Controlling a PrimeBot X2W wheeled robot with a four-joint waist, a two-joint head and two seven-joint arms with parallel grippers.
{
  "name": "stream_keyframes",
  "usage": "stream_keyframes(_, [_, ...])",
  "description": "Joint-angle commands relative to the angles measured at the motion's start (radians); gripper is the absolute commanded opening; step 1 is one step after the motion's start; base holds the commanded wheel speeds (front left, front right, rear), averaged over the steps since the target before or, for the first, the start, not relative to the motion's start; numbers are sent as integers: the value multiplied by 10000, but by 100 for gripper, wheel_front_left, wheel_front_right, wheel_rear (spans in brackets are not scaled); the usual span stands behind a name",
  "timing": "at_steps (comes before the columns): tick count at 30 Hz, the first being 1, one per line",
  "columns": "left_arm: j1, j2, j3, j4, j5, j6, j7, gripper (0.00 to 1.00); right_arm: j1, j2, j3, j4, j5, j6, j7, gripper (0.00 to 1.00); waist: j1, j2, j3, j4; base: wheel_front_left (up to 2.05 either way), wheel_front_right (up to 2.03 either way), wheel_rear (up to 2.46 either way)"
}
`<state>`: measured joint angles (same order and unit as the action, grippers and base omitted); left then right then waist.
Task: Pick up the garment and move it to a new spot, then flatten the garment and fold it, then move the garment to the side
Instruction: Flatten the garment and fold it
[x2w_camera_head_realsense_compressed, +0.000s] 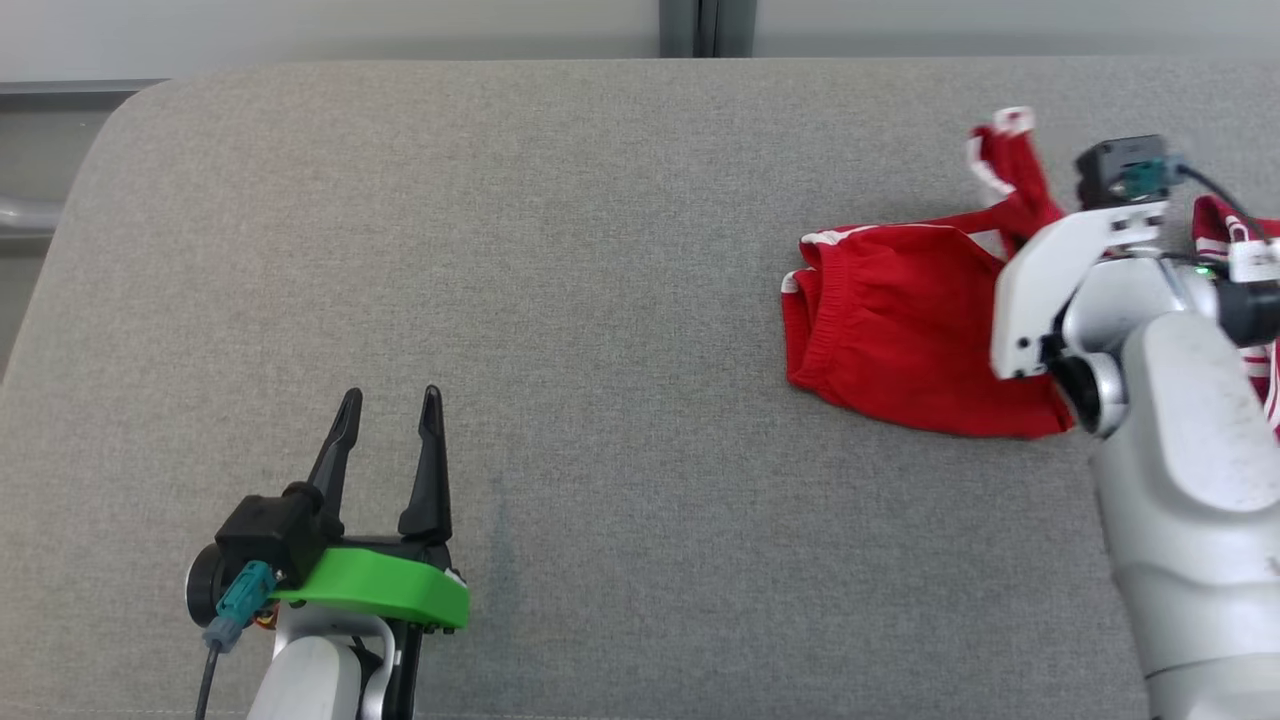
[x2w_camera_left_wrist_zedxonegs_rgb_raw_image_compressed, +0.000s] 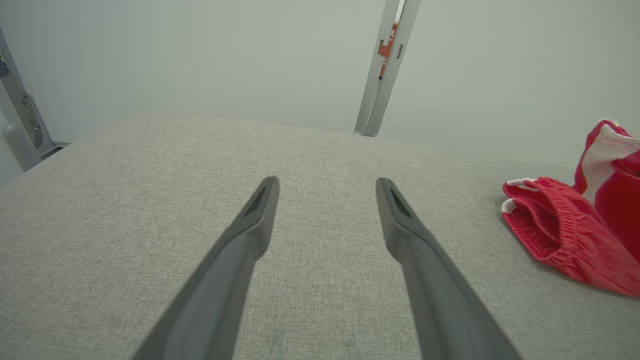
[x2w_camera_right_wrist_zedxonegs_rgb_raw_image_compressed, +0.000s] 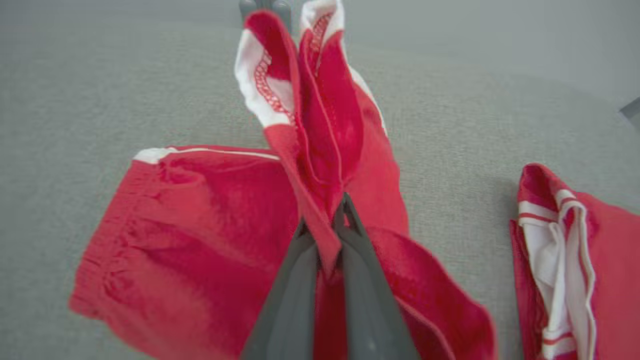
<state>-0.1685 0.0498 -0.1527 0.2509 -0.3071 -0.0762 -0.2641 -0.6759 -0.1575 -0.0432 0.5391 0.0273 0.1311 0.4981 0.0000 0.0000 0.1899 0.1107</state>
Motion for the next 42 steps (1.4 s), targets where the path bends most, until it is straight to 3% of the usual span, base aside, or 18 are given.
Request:
stream_keyframes(1, [-17, 22, 19, 15, -16, -38, 5, 100, 306, 244, 212, -533, -87, -6, 322, 0, 0, 0, 7, 38, 0, 0, 0])
stream_keyframes(6, [-133, 22, -61, 51, -153, -44, 5, 100, 887, 880, 946, -1865, -9, -6, 1203, 0, 0, 0, 69, 235, 0, 0, 0])
stream_keyframes(13, [-243, 22, -247, 55, -299, 12, 5, 100, 1146, 1052, 1244, -1921, 165, -4, 1398, 0, 0, 0, 141, 597, 0, 0, 0])
stream_keyframes(14, [-233, 20, -265, 53, -318, 29, 5, 100, 1182, 1059, 1290, -1851, 250, -4, 1354, 5, 0, 0, 144, 644, 0, 0, 0])
stream_keyframes(15, [-219, 22, -278, 52, -332, 38, 5, 100, 1173, 1062, 1319, -1815, 321, -4, 1279, 42, 0, 0, 149, 673, 0, 0, 0])
stream_keyframes(16, [-208, 22, -292, 51, -348, 40, 5, 100, 1165, 1059, 1323, -1743, 500, -4, 1200, 100, 0, 0, 154, 705, 0, 0, 0])
stream_keyframes(18, [-198, 20, -295, 65, -385, 61, 5, 100, 1195, 1062, 1386, -1673, 1175, -4, 1056, 100, 0, 0, 149, 731, 0, 0, 0])
stream_keyframes(23, [-31, 20, -184, 108, -339, 94, 5, 100, 1043, 1054, 1450, -1895, 4123, -4, 115, 100, 0, 0, 44, 577, 0, 0, 0])
stream_keyframes(26, [62, 22, -118, 131, -315, 78, 5, 100, 902, 1053, 1349, -1993, 4894, -3, -677, 100, 0, 0, -62, 407, 0, 0, 0])
stream_keyframes(30, [135, 22, -83, 134, -237, 24, 5, 100, 973, 1054, 929, -2114, 4664, -3, -1476, 100, 0, 0, -237, 147, 0, 0, 0])
stream_keyframes(37, [277, 23, -60, 159, -235, 47, 5, 100, 2044, 735, 21, -2880, 2991, -1, -2566, 100, 0, 0, -629, -277, 0, 0, 0])
stream_keyframes(42, [319, 23, 112, 118, -184, 111, 5, 100, 3222, 623, -339, -3534, 2834, -1, -3612, 100, 0, 0, -913, -667, 0, 0, 0])
